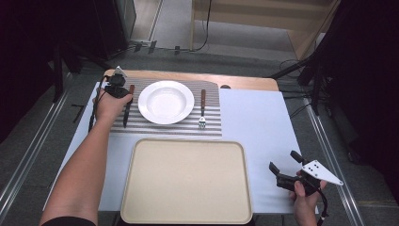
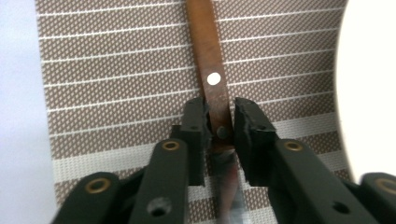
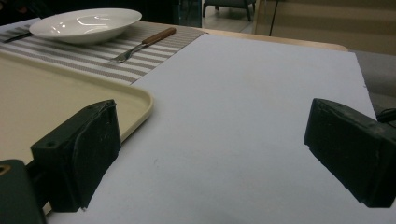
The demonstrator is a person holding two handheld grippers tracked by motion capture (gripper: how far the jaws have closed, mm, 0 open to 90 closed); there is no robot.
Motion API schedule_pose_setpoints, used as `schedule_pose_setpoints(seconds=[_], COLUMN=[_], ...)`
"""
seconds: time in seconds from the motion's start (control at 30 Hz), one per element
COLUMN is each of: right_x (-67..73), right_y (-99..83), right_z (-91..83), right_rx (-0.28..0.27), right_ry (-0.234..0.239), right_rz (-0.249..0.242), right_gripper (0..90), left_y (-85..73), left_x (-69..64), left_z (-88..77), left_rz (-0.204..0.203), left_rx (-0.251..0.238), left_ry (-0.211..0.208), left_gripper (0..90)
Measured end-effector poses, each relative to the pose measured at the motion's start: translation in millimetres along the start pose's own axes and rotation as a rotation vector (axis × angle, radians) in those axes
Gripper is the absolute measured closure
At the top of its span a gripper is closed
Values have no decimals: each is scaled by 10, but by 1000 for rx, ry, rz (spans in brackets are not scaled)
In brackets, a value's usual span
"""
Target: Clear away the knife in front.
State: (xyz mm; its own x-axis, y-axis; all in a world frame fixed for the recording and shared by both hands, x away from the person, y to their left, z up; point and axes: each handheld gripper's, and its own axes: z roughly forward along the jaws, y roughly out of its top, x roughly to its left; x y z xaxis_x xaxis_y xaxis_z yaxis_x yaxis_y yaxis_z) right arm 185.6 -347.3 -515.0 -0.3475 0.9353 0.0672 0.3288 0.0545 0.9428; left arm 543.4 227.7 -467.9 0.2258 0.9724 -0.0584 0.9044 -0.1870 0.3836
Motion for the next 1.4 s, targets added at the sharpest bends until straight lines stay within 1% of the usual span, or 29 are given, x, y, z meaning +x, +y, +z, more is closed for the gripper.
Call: schedule_pose_setpoints(seconds=[0.1,0.13,0.17,0.2,0.23,0.27,0.3,0.33,0.37,0.4,0.43,0.47,0.5,0.53,0.57,0.6,0.63,0.73,0.77,0.87,0.9,0.97,1.07,1.2,1.33,1.37,1.4], right_x=[-2,-5,-8,-11,-14,-14,-17,-17,-16,-16,-15,-14,-14,-13,-13,-13,-12,-13,-12,-12,-12,-15,-18,-15,-18,-20,-21], right_y=[-1,-1,-1,-2,-1,-1,0,1,1,1,1,1,1,1,1,1,0,-2,-3,-3,-4,-5,-5,-5,-3,-3,-3], right_z=[2,3,4,6,8,8,8,9,10,10,9,8,8,11,11,11,10,5,3,1,1,1,-1,-13,-16,-16,-17], right_rx=[2,0,0,-1,-1,-1,-1,-1,-2,-2,-1,-1,-1,0,1,1,2,0,1,0,-1,-2,-4,-8,-12,-13,-14], right_ry=[1,3,3,2,3,3,3,3,5,5,1,-1,-1,-3,-4,-4,-6,-10,-10,-10,-10,-10,-14,-21,-27,-30,-32], right_rz=[4,4,6,9,11,11,16,15,14,14,13,14,14,15,16,16,18,19,20,20,21,20,24,25,28,27,26], right_gripper=[31,31,31,31,31,31,30,30,31,31,30,31,31,31,31,31,31,31,31,31,31,31,31,31,31,32,31], left_y=[-1,-1,-4,-4,-10,-10,-19,-19,-27,-27,-33,-47,-47,-53,-66,-66,-69,-68,-65,-64,-66,-65,-72,-67,-66,-69,-69], left_x=[5,32,40,40,48,48,40,40,35,35,29,14,14,-4,-36,-36,-40,-42,-50,-54,-38,-28,-18,2,2,11,11], left_z=[-6,-20,-23,-23,-41,-41,-55,-55,-62,-62,-64,-63,-63,-59,-56,-56,-57,-49,-48,-47,-49,-52,-53,-54,-55,-58,-58], left_rz=[0,-13,-26,-26,-11,-11,-5,-5,15,15,28,66,66,81,117,117,128,112,118,117,106,107,88,74,69,60,60], left_rx=[12,30,31,31,55,55,76,76,103,103,107,109,109,107,103,103,103,101,104,105,103,105,97,100,100,96,96], left_ry=[0,-19,-25,-25,-15,-15,-21,-21,-23,-23,-8,14,14,22,38,38,42,42,51,54,42,37,30,20,18,14,14], left_gripper=[762,762,763,763,763,763,764,763,761,759,759,754,752,744,737,736,736,739,739,740,750,757,765,768,767,767,768])
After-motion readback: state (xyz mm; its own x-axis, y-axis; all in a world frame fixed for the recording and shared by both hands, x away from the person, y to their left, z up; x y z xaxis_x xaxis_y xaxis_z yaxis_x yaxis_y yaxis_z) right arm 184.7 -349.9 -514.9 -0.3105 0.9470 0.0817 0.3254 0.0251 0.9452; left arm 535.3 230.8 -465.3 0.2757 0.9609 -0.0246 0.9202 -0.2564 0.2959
